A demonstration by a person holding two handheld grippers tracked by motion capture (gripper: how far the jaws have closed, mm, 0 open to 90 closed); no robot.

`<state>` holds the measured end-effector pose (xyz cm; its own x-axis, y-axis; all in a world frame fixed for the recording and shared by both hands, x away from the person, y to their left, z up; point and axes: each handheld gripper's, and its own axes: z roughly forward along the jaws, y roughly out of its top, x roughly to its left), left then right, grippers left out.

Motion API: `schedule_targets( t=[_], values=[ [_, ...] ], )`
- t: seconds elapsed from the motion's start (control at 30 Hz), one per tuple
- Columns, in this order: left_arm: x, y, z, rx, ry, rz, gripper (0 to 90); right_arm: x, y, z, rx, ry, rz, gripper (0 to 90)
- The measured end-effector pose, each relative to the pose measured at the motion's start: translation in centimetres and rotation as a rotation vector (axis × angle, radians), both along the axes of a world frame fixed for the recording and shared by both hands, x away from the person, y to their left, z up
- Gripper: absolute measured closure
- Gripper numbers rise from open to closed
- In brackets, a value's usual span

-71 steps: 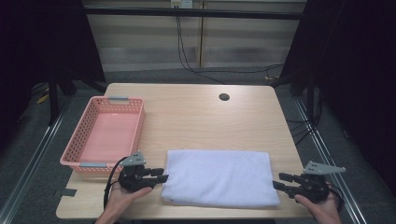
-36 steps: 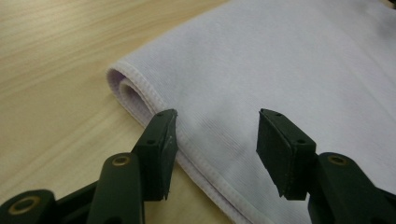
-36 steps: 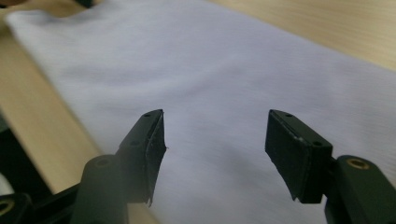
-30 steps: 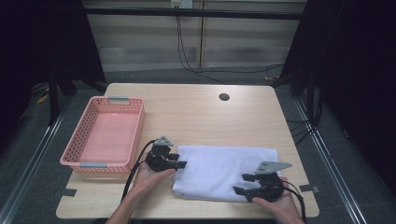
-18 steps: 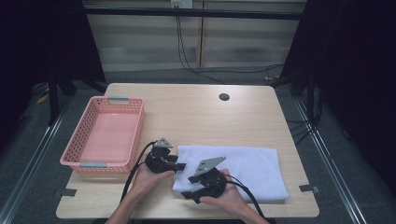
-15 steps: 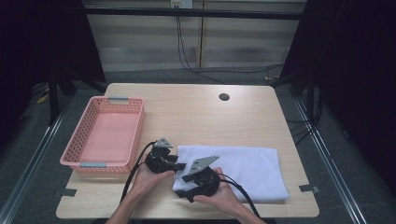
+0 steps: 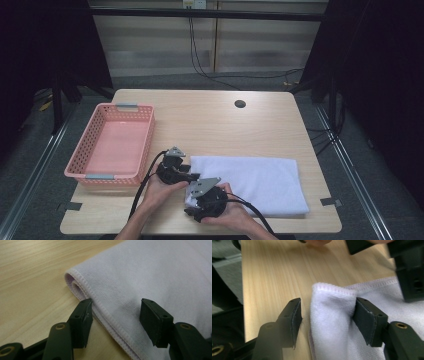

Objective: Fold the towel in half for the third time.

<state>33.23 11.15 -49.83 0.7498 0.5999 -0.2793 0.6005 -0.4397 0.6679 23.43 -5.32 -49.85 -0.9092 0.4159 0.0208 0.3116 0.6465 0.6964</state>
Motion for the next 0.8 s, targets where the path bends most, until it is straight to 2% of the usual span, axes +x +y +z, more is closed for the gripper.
schedule_targets(
  t=[0.07,0.13,0.2,0.27,0.37,0.47,0.57,0.63,0.67,0.73,0.8],
  values=[
    [0.2,-0.1,0.2,-0.005,-0.004,0.004,42.3,-0.3,0.1,-0.1,-0.008,-0.031,-0.005,40.4],
    [0.2,-0.4,0.5,-0.009,-0.014,0.019,41.9,-0.3,0.2,-0.1,-0.008,-0.029,-0.009,40.8],
    [0.1,-0.6,0.8,-0.013,-0.031,0.020,41.1,-0.4,0.2,-0.1,-0.014,-0.033,-0.017,45.0],
    [0.3,-0.6,0.8,-0.018,-0.030,0.022,40.4,-0.2,0.0,0.0,-0.014,-0.038,-0.041,57.3],
    [0.8,-0.2,0.8,-0.020,-0.023,0.042,39.8,0.1,-0.2,0.1,-0.028,-0.062,-0.051,67.9],
    [1.5,-0.1,1.0,-0.042,-0.029,0.048,37.9,0.4,-0.3,0.2,-0.017,-0.030,-0.074,72.8],
    [2.0,0.0,0.9,-0.071,-0.036,0.065,37.1,1.1,-0.9,0.2,0.037,0.047,-0.097,74.1],
    [2.0,0.1,0.7,-0.047,-0.038,0.063,36.1,1.3,-1.3,0.1,0.072,0.075,-0.095,74.6],
    [2.1,0.2,0.6,-0.051,-0.030,0.056,35.1,1.4,-1.6,0.0,0.090,0.092,-0.095,75.0],
    [2.3,0.5,0.5,-0.056,-0.028,0.074,34.9,1.4,-1.9,-0.1,0.113,0.110,-0.114,75.4],
    [2.6,0.6,0.3,-0.067,-0.020,0.074,34.1,1.3,-2.0,-0.2,0.118,0.106,-0.108,75.5]
  ],
)
